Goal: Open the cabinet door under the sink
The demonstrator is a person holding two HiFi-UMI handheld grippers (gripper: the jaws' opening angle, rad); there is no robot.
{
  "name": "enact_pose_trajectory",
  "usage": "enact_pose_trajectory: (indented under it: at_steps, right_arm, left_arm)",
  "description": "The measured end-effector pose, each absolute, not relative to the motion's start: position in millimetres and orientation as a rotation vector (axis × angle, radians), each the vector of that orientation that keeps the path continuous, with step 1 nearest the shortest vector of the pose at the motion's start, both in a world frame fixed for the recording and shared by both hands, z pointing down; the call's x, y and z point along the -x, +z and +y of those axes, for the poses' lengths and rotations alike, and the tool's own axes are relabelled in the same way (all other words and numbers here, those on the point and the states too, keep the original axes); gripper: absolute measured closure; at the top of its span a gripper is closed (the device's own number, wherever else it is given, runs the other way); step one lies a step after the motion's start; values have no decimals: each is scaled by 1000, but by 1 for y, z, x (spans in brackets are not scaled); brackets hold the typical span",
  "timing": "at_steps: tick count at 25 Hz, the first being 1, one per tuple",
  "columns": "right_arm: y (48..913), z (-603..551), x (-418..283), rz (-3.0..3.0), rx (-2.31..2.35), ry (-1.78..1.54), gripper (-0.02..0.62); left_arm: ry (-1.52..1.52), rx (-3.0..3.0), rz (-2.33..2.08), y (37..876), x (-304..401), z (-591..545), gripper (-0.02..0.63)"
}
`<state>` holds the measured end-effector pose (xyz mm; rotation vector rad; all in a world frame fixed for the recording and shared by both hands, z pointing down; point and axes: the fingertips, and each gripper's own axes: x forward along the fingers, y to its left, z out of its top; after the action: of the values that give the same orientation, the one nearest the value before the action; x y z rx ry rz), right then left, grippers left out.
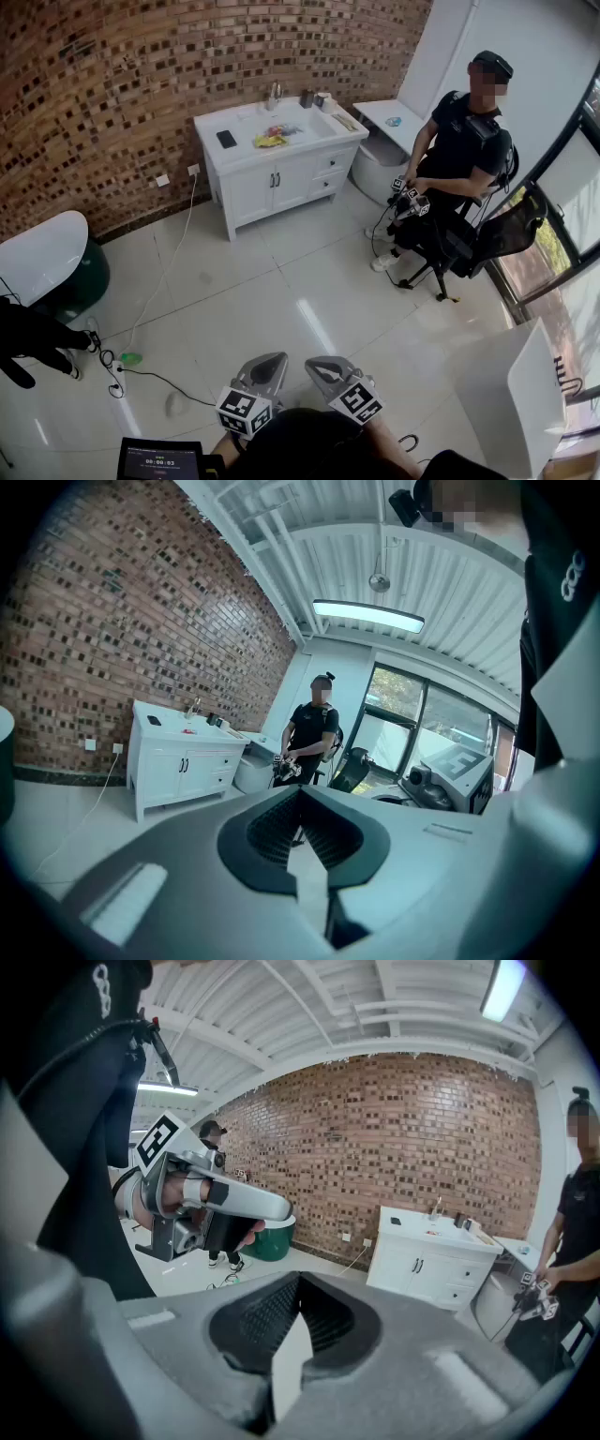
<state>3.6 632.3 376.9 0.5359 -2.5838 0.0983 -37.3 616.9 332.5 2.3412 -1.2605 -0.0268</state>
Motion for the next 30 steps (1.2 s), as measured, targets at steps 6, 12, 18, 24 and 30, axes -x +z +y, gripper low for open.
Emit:
enact_pose_trajectory:
  at_steps: [6,12,18,24,30]
  right_arm:
    - [396,609,8,-2591,-517,106,604]
    - [420,557,25,-2611,-461,148,604]
    - [395,479,85,-2682,-365,86,604]
    - [367,378,85,-2729,-438,82,604]
    - [394,300,44,-2718,-554,208,604]
  left_arm:
    - [-5,-2297,-1294,359,54,606,591]
    - [57,-2260,-1359,375,74,572,591]
    - [96,-2208,-1417,371,111,511,591]
    - [135,-2263,-1441,343,122,420,591]
    - [190,-2266,-1443,354,108,357,591]
